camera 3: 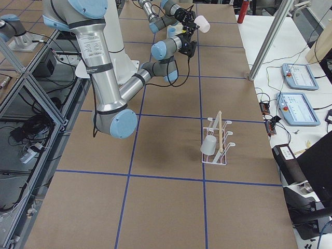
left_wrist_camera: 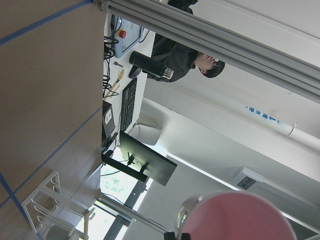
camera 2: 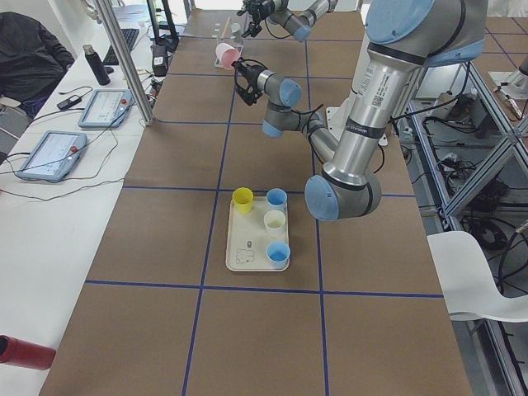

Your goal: Transfer IKEA cup to right arm and place on rack

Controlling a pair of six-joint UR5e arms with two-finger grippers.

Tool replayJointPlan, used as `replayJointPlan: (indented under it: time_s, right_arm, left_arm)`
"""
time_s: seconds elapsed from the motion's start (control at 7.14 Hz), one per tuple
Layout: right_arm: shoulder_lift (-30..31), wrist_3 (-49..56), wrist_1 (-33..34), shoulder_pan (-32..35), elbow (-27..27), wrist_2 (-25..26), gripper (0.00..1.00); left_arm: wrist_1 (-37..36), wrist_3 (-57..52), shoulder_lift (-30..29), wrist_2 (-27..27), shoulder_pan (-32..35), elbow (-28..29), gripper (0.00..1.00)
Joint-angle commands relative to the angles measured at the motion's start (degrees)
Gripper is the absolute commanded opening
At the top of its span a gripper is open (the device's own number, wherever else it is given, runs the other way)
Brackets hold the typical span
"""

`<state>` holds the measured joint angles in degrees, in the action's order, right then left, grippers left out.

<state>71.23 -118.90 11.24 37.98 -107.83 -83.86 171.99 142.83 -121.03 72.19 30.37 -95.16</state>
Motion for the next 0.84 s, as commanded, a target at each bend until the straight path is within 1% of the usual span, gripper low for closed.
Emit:
replayJointPlan:
  time_s: [0.0, 0.28, 0.42, 0.7]
  right_arm:
    - [-1.0, 0.0, -0.1, -1.3, 1.4, 0.9, 1.0]
    - [-1.4, 0.3, 0.0, -1.6, 1.8, 0.9, 1.0]
    - [-1.4, 0.3, 0.4, -1.6, 1.9, 0.9, 1.0]
    - [-1.4, 0.5, 0.4, -1.6, 2.8, 1.1, 1.0]
  left_arm:
    - [0.0, 0.6, -3.6, -1.4, -1.0, 2.6, 0.0]
    - [0.0, 0.6, -4.0, -1.5, -1.2, 2.9, 0.0]
    - [-0.1, 0.6, -4.2, -1.7, -2.6, 3.0, 0.0]
    - [-0.4, 0.5, -7.1, -3.5, -4.6, 4.8, 0.0]
